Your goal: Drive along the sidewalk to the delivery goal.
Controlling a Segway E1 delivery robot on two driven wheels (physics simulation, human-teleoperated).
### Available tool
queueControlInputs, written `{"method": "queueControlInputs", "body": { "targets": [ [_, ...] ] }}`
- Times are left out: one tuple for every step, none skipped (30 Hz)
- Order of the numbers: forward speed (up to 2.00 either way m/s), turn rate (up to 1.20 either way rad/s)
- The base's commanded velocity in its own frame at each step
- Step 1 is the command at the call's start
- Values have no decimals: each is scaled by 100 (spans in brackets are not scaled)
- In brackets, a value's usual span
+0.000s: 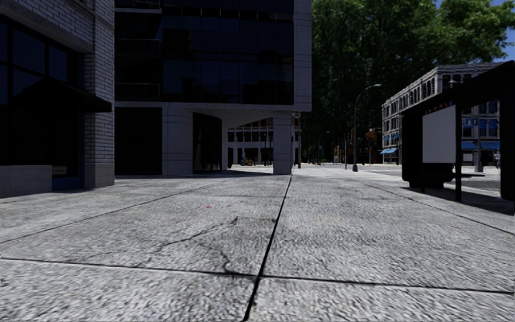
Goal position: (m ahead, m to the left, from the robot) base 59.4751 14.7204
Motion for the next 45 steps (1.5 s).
{"method": "queueControlInputs", "body": {
  "targets": [
    [200, 0],
    [200, 0],
    [200, 0],
    [200, 0],
    [200, 0],
    [200, 0],
    [200, 0],
    [200, 0],
    [200, 0],
    [200, 0],
    [200, 0],
    [200, 0],
    [200, 0],
    [200, 0],
    [200, 0],
    [200, 0],
    [200, 0],
    [200, 0],
    [200, 0],
    [200, 0],
    [200, 0],
    [200, 0],
    [200, 0],
    [200, 0],
    [200, 0],
    [200, 0],
    [200, 0],
    [200, 0],
    [200, 0],
    [200, 0],
    [200, 0],
    [200, 0],
    [200, 0],
    [200, 0],
    [200, 0],
    [200, 0],
    [200, 0],
    [200, 0],
    [200, 0],
    [200, 0],
    [200, 0],
    [200, 0],
    [200, 0],
    [200, 0],
    [200, 0]
  ]
}}
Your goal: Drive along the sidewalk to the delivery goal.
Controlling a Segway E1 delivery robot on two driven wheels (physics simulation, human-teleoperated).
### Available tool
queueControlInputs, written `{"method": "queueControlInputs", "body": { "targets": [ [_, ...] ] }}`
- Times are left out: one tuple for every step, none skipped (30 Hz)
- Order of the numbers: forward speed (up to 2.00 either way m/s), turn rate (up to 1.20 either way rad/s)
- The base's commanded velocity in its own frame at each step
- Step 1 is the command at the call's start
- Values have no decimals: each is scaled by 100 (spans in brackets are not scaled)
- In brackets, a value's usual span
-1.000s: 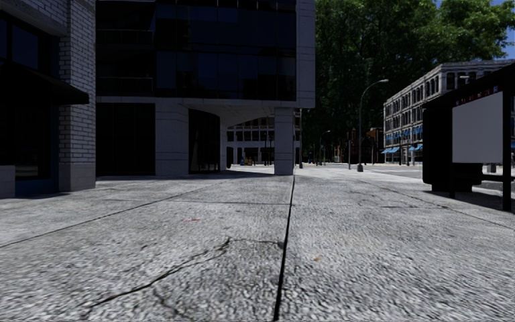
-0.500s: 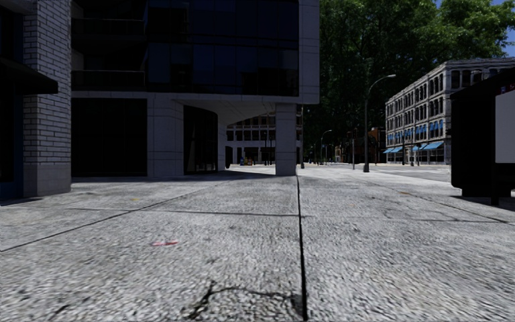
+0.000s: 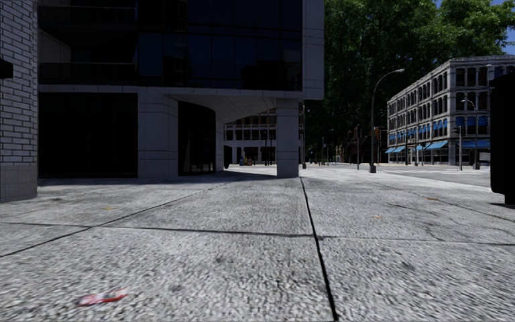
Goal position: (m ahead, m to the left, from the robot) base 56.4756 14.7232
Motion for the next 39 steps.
{"method": "queueControlInputs", "body": {
  "targets": [
    [200, 0],
    [200, 0],
    [200, 0],
    [200, 0],
    [200, 0],
    [200, 0],
    [200, 0],
    [200, 0],
    [200, 0],
    [200, 0],
    [200, 0],
    [200, 0],
    [200, 0],
    [200, 0],
    [200, 0],
    [200, 0],
    [200, 0],
    [200, 0],
    [200, 0],
    [200, 0],
    [200, 0],
    [200, 0],
    [200, 0],
    [200, 0],
    [200, 0],
    [200, 0],
    [200, 0],
    [200, 0],
    [200, 0],
    [200, 0],
    [200, 0],
    [200, 0],
    [200, 0],
    [200, 0],
    [200, 0],
    [200, 0],
    [200, 0],
    [200, 0],
    [200, 0]
  ]
}}
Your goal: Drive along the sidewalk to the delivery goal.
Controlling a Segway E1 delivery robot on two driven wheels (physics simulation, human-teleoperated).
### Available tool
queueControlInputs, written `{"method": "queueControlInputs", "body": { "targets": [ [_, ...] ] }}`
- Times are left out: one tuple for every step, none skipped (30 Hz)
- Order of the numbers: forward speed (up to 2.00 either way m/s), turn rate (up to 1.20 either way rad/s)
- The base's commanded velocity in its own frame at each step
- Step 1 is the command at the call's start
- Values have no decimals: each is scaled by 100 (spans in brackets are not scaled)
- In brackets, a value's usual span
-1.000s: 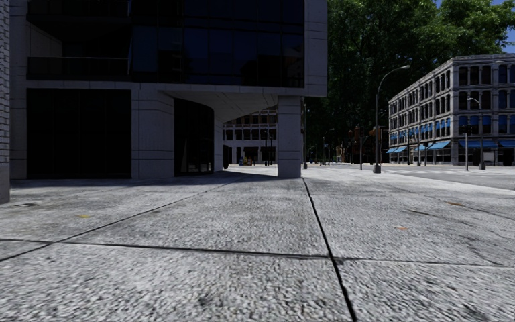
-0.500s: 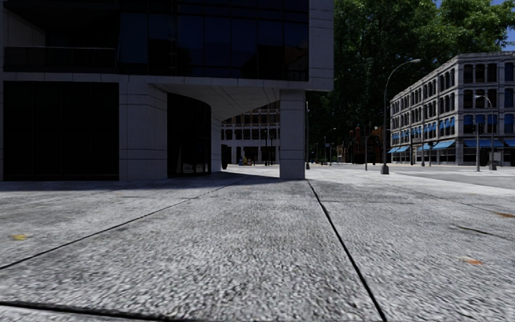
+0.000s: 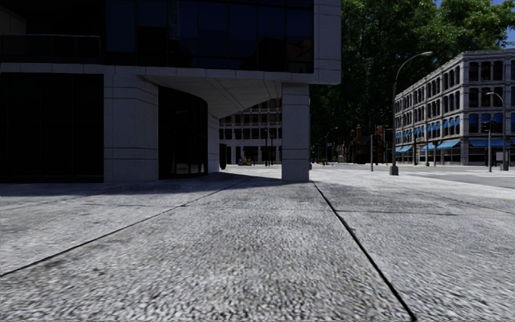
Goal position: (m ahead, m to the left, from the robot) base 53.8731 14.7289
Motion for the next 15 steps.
{"method": "queueControlInputs", "body": {
  "targets": [
    [200, 0],
    [200, 0],
    [200, 0],
    [200, 0],
    [200, 0],
    [200, 0],
    [200, 0],
    [200, 0],
    [200, 0],
    [200, 0],
    [200, 0],
    [200, 0],
    [200, 0],
    [200, 0],
    [200, 0]
  ]
}}
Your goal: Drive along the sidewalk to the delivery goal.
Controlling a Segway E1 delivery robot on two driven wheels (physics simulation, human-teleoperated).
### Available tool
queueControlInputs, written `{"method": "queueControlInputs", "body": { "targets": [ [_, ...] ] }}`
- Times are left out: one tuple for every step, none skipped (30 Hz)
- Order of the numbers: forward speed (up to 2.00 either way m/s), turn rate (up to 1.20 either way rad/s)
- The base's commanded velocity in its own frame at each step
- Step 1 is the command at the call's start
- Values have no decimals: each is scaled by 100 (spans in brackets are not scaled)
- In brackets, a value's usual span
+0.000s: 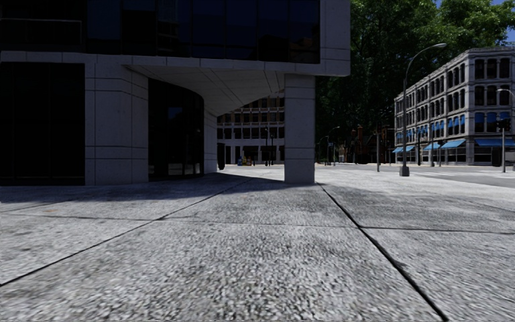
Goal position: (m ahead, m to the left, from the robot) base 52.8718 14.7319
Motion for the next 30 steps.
{"method": "queueControlInputs", "body": {
  "targets": [
    [200, 0],
    [200, 0],
    [200, 0],
    [200, 0],
    [200, 0],
    [200, 0],
    [200, 0],
    [200, 5],
    [200, 9],
    [200, 12],
    [200, 12],
    [200, 13],
    [200, 13],
    [200, 13],
    [200, 13],
    [200, 13],
    [200, 13],
    [200, 13],
    [200, 13],
    [200, 13],
    [200, 13],
    [200, 13],
    [200, 13],
    [200, 13],
    [200, 13],
    [200, 13],
    [200, 14],
    [200, 14],
    [200, 14],
    [200, 14]
  ]
}}
